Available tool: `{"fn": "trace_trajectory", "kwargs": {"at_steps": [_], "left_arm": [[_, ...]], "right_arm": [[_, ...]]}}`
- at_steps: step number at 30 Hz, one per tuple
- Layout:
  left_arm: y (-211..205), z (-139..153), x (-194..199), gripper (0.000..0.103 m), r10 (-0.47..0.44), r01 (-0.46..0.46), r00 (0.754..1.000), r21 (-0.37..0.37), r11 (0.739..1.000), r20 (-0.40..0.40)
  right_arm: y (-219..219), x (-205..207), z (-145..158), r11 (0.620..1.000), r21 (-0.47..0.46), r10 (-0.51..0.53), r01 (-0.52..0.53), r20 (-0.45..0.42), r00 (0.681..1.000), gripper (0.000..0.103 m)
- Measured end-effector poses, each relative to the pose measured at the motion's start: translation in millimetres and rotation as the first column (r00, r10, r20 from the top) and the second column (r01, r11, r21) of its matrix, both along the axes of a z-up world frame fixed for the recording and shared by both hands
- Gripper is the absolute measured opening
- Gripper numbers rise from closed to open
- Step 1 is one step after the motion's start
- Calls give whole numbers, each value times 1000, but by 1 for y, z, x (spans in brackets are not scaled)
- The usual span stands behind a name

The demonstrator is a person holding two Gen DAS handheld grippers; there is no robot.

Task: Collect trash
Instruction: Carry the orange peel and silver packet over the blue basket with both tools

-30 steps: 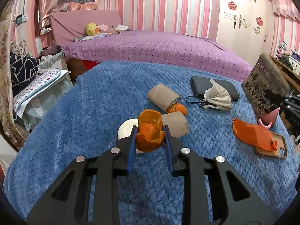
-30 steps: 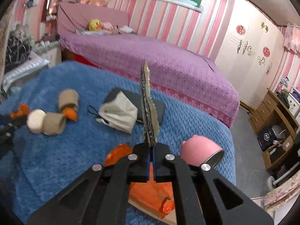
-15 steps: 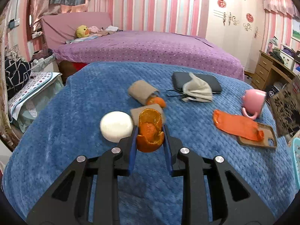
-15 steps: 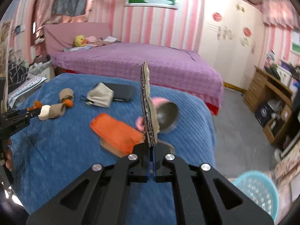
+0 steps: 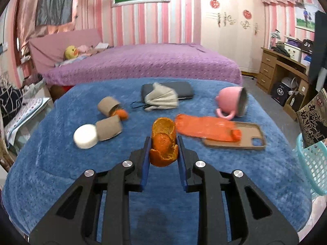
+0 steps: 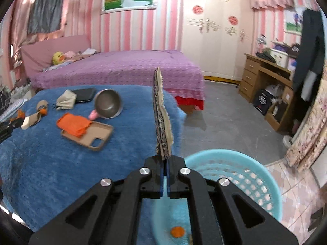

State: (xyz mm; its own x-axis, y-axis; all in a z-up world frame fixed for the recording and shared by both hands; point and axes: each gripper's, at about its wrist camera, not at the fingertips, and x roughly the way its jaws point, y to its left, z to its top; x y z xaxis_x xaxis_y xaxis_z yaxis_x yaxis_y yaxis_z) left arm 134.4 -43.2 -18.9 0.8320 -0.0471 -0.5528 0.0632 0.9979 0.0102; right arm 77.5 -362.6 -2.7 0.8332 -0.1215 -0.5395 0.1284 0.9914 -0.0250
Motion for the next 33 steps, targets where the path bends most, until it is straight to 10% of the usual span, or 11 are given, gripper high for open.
{"fn": "trace_trajectory", "kwargs": {"at_steps": [21, 33], "left_arm": [[-189, 2, -34, 22, -221, 220, 975, -32, 975, -3], [-290, -10, -44, 22, -403, 401, 915, -58, 914, -29]], "right_arm": [[-130, -61, -26, 980, 4, -197, 197, -34, 980, 2], [-156, -70, -35, 972, 34, -229, 230, -43, 972, 2]]}}
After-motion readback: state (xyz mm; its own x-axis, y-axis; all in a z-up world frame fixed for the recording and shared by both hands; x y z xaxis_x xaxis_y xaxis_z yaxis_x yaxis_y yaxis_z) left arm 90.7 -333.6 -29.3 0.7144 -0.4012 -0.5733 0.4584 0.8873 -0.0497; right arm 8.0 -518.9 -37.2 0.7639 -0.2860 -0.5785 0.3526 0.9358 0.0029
